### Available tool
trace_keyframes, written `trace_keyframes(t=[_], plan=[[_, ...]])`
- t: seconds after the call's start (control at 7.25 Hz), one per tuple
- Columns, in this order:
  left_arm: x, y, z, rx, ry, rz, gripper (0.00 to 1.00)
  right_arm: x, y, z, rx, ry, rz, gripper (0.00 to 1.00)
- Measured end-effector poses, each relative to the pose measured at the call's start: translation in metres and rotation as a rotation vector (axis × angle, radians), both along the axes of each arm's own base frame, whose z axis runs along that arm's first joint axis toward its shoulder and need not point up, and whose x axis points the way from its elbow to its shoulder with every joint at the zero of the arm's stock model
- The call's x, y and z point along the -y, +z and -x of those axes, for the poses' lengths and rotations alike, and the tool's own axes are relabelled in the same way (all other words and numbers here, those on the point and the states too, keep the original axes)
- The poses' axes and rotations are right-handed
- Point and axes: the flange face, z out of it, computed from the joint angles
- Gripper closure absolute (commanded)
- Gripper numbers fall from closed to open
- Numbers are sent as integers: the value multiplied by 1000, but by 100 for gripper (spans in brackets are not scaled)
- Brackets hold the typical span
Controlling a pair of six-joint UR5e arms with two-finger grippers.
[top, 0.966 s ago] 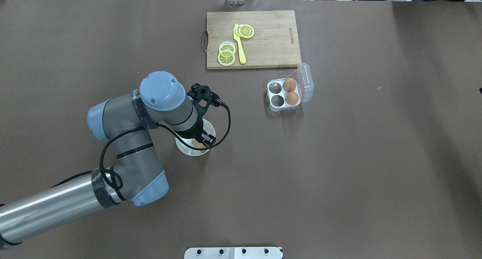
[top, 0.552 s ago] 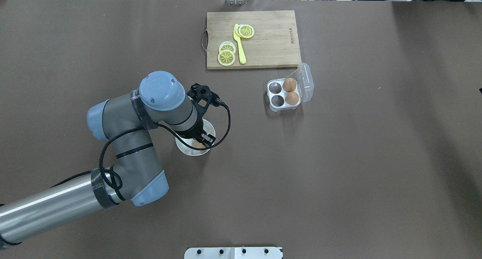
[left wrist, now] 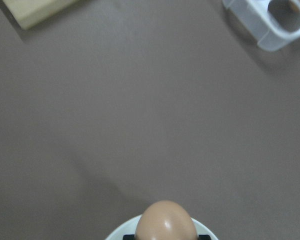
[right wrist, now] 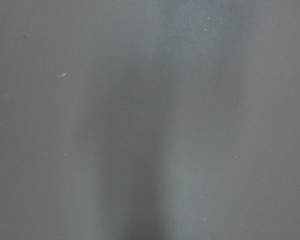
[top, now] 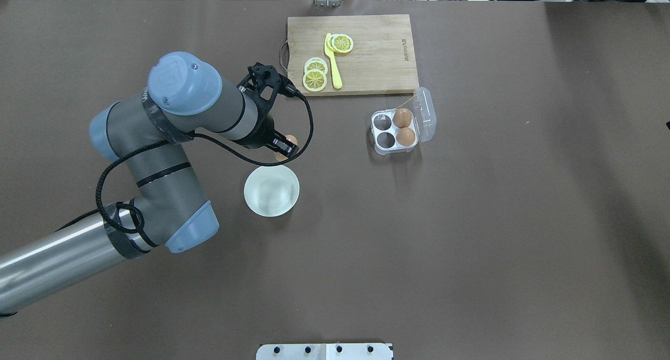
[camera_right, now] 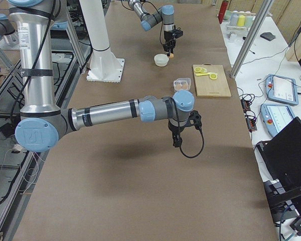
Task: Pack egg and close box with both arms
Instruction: 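Lift the egg with the left gripper and carry it to the egg box, then lower the egg into the empty slot and open the left gripper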
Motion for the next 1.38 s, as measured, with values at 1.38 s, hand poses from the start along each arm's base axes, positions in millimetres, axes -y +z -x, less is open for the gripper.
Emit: trace_keyframes(t=[1.38], plan=[[-25,-64,-172,-309,-497,-380,100,1,-8,0,6,11,-1,0]])
